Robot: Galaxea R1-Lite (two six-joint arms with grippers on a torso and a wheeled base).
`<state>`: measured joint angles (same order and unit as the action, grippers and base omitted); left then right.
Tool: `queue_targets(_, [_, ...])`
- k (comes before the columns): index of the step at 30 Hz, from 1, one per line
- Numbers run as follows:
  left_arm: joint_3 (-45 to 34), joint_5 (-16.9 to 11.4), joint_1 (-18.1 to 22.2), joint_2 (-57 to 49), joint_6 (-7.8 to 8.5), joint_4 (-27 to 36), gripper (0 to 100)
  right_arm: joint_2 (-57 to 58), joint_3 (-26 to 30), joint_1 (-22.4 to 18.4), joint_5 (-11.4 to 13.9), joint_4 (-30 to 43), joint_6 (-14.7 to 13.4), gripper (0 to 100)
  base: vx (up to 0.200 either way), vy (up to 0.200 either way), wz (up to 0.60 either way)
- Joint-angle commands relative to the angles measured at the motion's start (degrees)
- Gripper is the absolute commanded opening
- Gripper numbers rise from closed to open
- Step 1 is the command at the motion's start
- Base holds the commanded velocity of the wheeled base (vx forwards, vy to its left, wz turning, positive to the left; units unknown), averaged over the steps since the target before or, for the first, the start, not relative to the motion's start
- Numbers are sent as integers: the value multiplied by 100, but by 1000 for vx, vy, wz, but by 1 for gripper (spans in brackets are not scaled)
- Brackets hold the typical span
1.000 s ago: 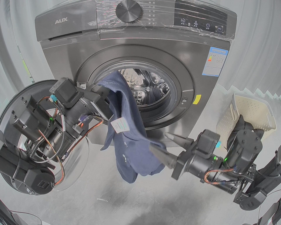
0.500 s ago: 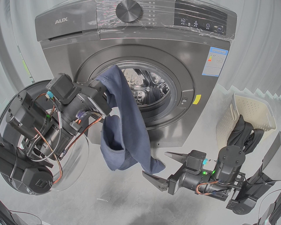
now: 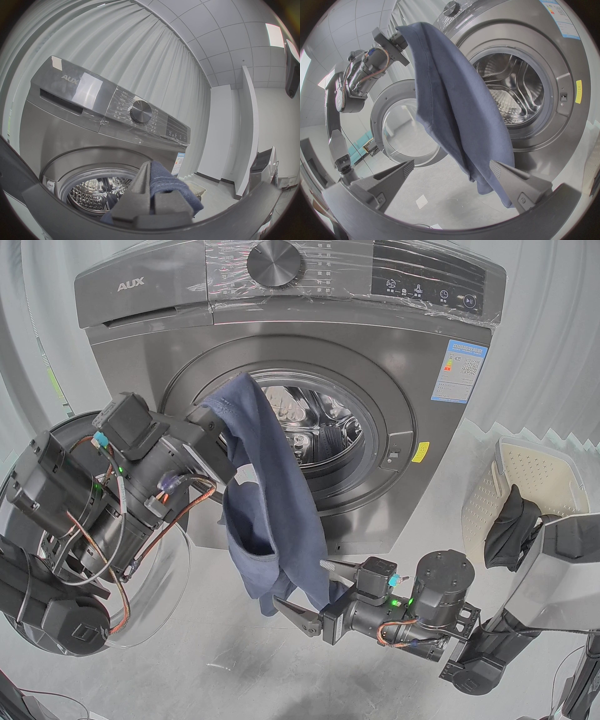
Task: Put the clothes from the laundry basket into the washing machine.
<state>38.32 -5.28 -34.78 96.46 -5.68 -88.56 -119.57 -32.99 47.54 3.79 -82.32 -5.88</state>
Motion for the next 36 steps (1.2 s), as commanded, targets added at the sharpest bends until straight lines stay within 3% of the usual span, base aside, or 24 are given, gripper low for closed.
queue_targets(1, [1,1,-2,-14,-3,-3,0,-287,-278,-35,-28,6,8,100,0,0,0])
queue_targets(7, [1,1,-11,-22,-3,-3,0,-682,-823,-61,-142,94,104,100,0,0,0])
queue_targets(11, [1,1,-29,-31,-3,-3,0,-884,-1272,-369,-274,243,104,100,0,0,0])
queue_targets(17, [1,-8,-64,-40,-3,-3,0,-946,-1491,-764,-274,340,175,100,0,0,0])
queue_targets(21, [-17,1,-73,-40,6,-3,0,-1007,-1570,-808,-274,331,192,100,0,0,0])
queue_targets(26, [-26,1,-108,-40,6,-12,0,-1192,-1940,-817,-195,322,210,100,0,0,0])
queue_targets(30, [-35,1,-108,-40,6,-12,0,-1420,-2317,-773,60,305,350,100,0,0,0])
queue_targets(36, [-17,1,-108,-49,6,-12,0,-1640,-2590,-641,148,287,377,100,0,0,0])
